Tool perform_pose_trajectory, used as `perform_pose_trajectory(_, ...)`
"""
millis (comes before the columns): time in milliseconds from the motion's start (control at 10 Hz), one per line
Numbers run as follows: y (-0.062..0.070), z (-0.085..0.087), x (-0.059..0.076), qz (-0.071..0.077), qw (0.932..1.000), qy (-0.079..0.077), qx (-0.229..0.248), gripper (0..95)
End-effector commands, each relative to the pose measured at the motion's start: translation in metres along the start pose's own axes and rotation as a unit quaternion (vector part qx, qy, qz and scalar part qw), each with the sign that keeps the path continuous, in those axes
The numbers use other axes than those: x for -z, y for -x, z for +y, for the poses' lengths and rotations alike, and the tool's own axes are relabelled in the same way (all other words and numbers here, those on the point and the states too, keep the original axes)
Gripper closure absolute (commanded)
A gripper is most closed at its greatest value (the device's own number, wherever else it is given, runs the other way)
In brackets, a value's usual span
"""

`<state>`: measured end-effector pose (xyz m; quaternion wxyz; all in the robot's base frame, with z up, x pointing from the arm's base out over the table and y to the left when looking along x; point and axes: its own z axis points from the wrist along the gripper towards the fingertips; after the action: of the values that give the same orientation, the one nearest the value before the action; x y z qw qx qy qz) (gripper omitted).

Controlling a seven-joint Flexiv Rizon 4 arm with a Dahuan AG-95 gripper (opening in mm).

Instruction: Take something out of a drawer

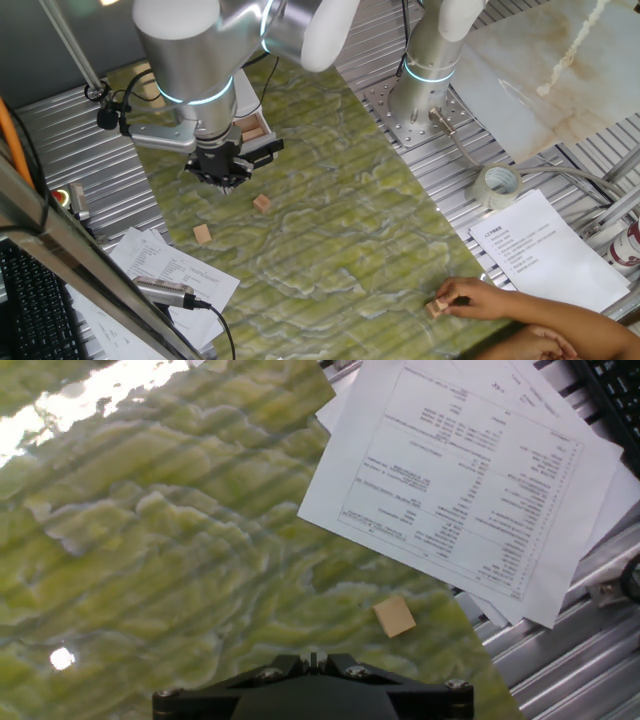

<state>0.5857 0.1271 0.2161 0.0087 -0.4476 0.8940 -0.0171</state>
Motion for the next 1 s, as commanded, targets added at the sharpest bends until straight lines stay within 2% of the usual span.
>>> perform_pose_trajectory(100, 0.0011, -0.0005, 0.0, 0.001, 1.0, 0.003, -0.005, 95.0)
perform_pose_trajectory(600, 0.003, -0.0002, 0.001, 0.001, 1.0, 0.003, -0.003, 95.0)
perform_pose_trajectory(800, 0.003, -0.0002, 0.0011, -0.002, 0.9998, 0.0, -0.019, 95.0)
perform_pose_trajectory(1000, 0.0032, -0.0001, 0.0012, -0.001, 0.9985, 0.001, -0.055, 95.0)
